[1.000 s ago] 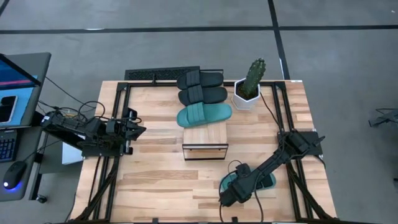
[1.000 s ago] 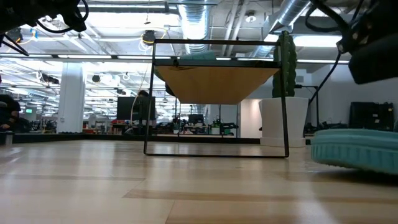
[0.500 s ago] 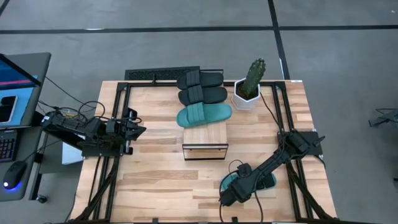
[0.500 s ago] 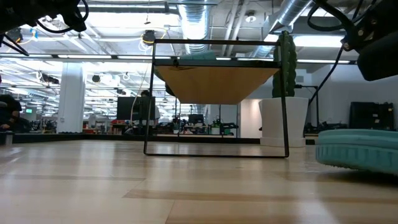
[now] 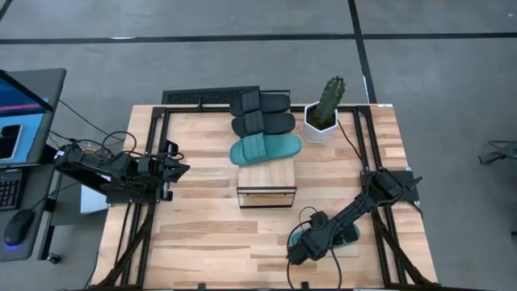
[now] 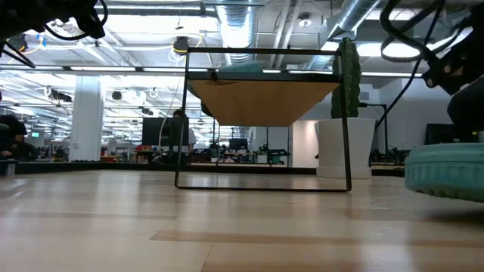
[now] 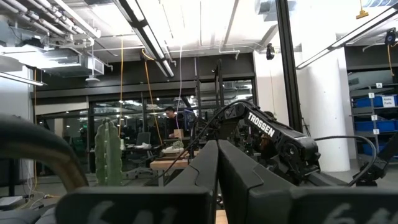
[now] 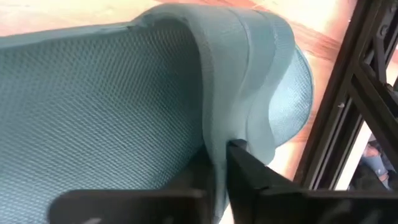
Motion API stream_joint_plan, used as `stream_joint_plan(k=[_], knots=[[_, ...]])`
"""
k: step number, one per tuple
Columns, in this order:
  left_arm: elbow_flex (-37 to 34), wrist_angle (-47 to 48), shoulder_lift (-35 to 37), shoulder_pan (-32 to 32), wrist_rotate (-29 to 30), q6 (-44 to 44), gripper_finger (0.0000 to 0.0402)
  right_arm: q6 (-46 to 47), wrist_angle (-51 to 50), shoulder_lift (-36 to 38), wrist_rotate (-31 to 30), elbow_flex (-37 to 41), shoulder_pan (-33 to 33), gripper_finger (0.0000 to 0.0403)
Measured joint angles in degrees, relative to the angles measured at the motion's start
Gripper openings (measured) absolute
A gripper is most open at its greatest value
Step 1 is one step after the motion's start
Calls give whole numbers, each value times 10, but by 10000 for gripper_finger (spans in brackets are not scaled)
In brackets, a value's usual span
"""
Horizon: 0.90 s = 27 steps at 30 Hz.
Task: Pick and place slides into the shelf
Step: Put the green slipper on the shelf
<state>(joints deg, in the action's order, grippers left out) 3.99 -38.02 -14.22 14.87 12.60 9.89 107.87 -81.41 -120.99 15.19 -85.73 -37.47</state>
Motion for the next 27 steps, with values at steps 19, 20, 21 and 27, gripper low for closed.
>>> stream_joint_plan(k=[19,20,21,27], knots=[[0,0,0,0,0,0,0,105,-86,-2,-140,-57,-88,2],[0,0,0,0,0,0,0,106,-85,-3,-151,-57,-92,2],[0,0,0,0,0,0,0,109,-85,-3,-166,-57,-97,1],[0,0,0,0,0,0,0,111,-86,-3,-258,-57,-118,1]])
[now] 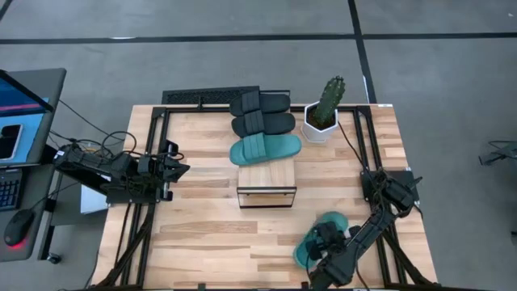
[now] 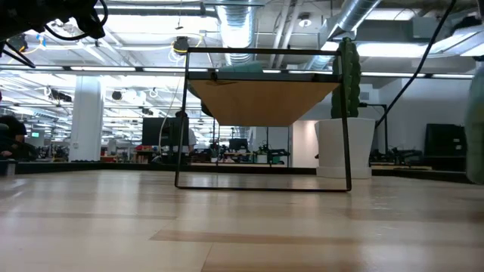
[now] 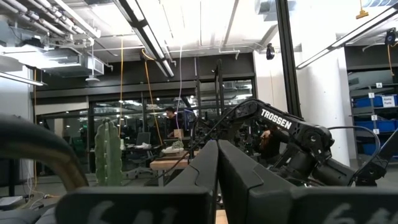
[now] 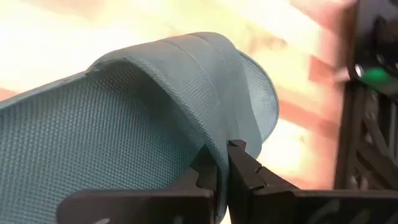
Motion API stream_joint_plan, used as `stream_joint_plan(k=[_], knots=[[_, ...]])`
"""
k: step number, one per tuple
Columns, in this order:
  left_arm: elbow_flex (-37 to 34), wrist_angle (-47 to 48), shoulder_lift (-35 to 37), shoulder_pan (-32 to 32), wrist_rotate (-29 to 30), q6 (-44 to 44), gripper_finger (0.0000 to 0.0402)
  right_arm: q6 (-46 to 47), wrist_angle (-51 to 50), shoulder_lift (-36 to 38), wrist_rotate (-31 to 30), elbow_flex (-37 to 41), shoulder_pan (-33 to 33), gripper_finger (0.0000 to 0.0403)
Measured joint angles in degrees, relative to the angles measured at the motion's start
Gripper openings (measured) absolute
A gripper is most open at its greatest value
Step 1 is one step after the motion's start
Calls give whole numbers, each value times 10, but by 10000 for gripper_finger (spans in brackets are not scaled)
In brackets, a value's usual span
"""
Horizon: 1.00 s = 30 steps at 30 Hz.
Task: Pick and place slides into the shelf
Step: Put the green slipper on the shelf
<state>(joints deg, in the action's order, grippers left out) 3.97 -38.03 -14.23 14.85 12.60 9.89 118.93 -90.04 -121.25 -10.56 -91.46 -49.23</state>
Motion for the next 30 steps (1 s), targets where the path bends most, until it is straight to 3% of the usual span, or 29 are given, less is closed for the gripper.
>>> stream_joint_plan(k=[11,24,30], knots=[[0,0,0,0,-2,-8,0,-52,1,1,-168,-27,-13,0],[0,0,0,0,-2,-19,0,-154,0,2,-173,-116,-28,0],[0,0,0,0,-2,-41,0,-230,1,2,-239,-178,-29,0]])
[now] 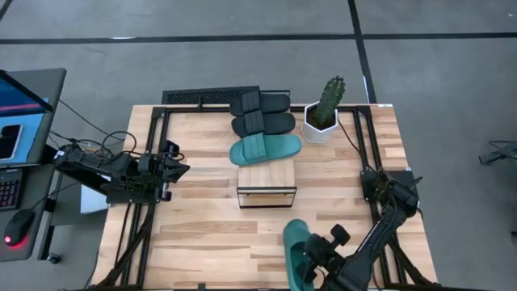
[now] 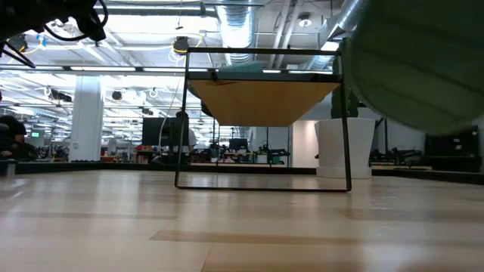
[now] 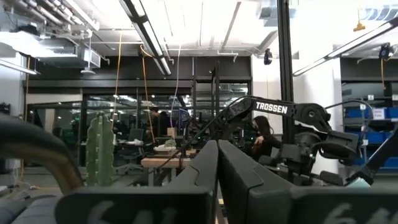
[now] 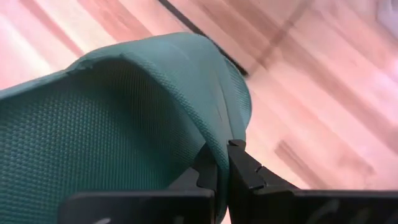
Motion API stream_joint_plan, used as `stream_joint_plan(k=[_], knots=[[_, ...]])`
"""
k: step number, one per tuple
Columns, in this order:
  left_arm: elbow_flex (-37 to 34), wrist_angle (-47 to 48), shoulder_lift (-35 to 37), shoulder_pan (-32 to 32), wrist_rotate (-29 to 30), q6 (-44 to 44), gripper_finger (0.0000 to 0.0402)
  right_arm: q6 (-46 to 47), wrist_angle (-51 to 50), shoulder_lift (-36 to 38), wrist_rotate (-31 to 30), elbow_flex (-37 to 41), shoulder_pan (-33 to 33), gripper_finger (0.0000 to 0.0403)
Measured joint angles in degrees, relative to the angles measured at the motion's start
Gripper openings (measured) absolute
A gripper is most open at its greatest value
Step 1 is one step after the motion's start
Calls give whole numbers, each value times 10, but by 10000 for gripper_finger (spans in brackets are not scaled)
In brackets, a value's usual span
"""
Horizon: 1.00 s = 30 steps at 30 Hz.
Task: Pick and place slides into the shelf
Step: Put the green slipper on the shelf
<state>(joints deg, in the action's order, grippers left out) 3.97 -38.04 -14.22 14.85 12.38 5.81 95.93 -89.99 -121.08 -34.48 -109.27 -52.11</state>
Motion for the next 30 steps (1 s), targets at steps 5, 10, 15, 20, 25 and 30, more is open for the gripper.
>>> stream_joint_plan(k=[5,10,15,20,25,30], knots=[[0,0,0,0,0,-30,0,-90,0,0,-43,-49,0,0],[6,33,0,0,-16,-74,0,-193,0,0,-107,-96,0,0],[77,173,-1,0,-90,-109,0,-312,0,0,-172,-140,1,0],[148,286,-12,0,-163,-66,0,-418,-1,0,-217,-184,7,0],[197,389,-43,0,-236,54,0,-501,0,0,-243,-228,16,0],[187,378,-95,0,-208,182,0,-564,20,1,-239,-258,34,0]])
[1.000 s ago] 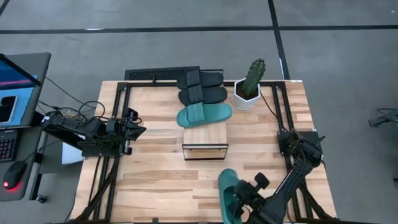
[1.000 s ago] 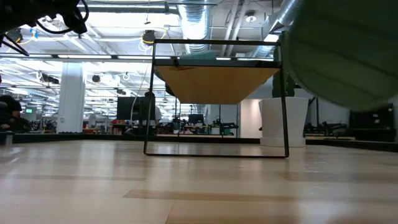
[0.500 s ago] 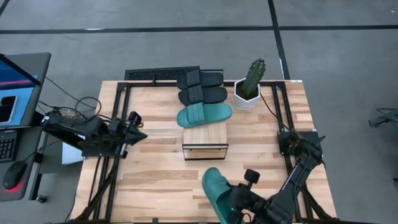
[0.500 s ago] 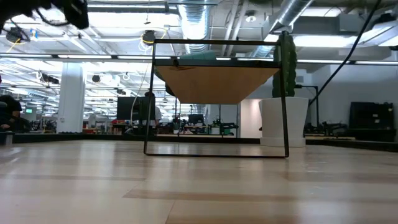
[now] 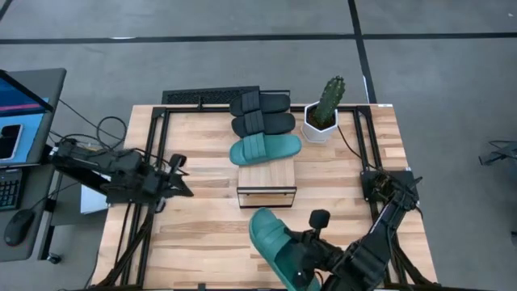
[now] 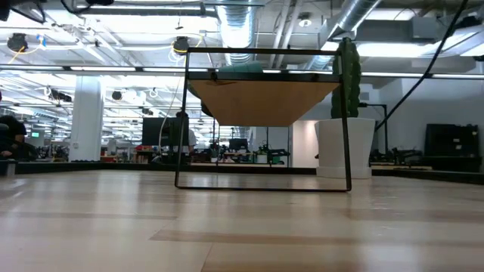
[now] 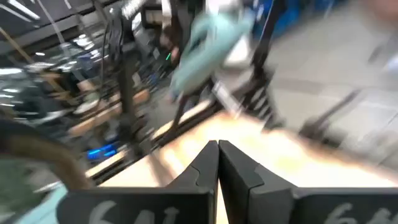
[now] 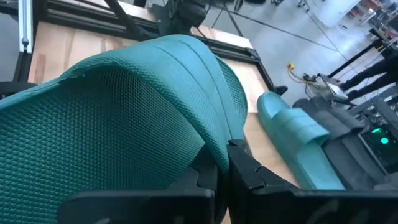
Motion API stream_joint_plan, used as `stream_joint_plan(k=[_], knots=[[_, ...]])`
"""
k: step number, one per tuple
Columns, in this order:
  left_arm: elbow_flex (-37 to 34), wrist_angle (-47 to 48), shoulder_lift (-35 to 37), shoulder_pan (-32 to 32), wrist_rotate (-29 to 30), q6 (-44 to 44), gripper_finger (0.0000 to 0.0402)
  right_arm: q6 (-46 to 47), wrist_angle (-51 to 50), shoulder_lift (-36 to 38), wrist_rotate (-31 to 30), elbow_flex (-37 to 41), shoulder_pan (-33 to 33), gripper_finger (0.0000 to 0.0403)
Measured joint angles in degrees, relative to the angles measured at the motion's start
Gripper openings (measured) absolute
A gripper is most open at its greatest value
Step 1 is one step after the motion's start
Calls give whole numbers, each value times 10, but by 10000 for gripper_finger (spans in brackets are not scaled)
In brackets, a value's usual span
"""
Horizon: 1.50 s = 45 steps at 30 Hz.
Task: Pick and place slides into the shelf
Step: Put the green slipper on the shelf
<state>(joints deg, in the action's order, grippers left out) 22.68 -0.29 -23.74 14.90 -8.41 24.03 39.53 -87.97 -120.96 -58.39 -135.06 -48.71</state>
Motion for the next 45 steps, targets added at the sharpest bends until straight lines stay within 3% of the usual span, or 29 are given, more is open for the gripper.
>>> stream_joint_plan(k=[5,11,17,20,26,33,45], knots=[[-13,-27,-66,0,59,101,13,-55,43,9,15,0,14,0],[-13,-160,-144,7,59,154,61,-94,77,14,29,1,16,0],[-13,-268,-223,12,54,287,119,-143,118,14,30,1,16,0],[-13,-318,-266,12,24,325,135,-183,154,14,37,1,19,0],[-13,-424,-341,12,-22,347,144,-266,229,14,85,1,35,0],[-5,-502,-397,16,-108,328,144,-292,238,14,120,1,62,0],[39,-507,-420,46,-109,330,144,-332,272,14,185,1,112,0]])
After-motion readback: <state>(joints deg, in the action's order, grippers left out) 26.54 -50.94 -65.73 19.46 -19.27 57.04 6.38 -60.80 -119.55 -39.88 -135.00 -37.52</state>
